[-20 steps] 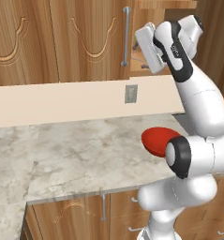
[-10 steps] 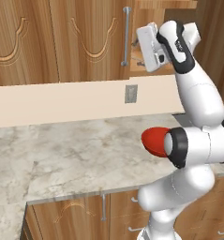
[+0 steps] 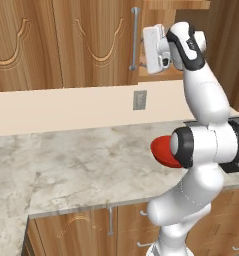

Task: Open the cabinet and setup a tea strainer by placing it in the bowl upright.

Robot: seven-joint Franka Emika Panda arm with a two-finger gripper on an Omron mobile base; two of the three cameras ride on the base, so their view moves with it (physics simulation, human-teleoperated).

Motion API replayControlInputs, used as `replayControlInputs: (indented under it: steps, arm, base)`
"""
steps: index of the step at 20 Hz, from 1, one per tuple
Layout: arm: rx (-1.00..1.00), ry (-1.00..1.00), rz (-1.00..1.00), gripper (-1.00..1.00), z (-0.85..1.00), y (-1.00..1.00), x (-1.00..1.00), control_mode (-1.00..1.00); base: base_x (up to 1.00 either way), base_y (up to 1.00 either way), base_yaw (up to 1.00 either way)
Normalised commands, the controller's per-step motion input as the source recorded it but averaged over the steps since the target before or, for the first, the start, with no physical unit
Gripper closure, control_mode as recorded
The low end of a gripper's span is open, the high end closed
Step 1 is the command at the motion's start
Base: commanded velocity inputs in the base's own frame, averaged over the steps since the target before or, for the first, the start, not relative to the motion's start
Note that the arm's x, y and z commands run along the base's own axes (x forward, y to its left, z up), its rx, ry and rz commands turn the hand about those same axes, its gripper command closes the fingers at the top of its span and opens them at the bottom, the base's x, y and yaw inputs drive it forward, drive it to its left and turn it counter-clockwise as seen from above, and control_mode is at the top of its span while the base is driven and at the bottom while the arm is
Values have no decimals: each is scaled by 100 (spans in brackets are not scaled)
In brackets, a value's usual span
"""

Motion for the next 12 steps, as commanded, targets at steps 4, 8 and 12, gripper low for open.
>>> replayControlInputs:
  steps: [4,8,12]
  arm:
    - [16,0,15,-100,0,24,15,-100]
    - [3,0,15,-100,0,33,6,-100]
    - [0,-1,13,-100,0,40,0,-100]
  base:
    - [0,0,0]
    - [0,0,0]
    - [0,0,0]
